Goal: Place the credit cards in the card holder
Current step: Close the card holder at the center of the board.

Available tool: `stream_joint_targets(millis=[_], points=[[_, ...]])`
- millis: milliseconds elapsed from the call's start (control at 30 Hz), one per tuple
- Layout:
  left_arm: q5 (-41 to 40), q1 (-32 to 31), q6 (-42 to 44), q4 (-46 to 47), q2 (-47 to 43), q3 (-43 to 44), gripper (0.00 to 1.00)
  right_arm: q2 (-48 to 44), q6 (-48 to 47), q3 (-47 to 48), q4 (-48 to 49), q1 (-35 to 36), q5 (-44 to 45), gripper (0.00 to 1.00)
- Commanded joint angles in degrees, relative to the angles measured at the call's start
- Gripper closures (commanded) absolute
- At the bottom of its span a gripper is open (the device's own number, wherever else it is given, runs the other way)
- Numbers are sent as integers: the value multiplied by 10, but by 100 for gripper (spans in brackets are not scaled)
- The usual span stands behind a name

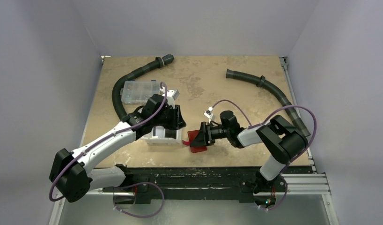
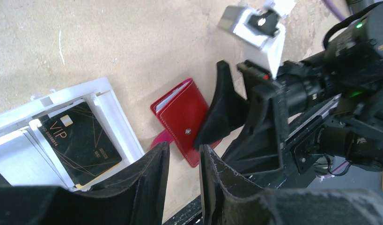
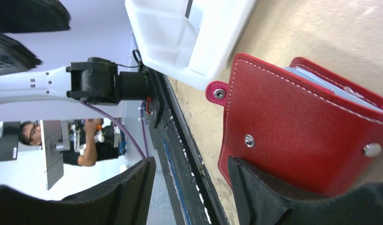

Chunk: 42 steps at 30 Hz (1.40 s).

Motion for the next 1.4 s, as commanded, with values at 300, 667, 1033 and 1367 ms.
stream_joint_targets(millis=[300,667,1033,1367], points=[[84,-65,6,139,216,40,83,59,26,-77,42,-45,82,60],[19,-67,43,116,303,31,99,-87,-85,-32,-177,-87,114,55],[12,-62,45,99,235,-13,89,-139,-195,14,-316,-86,141,28],[34,-62,35,124,244,-40,83,-214,-95,-15,-384,51,237,49]])
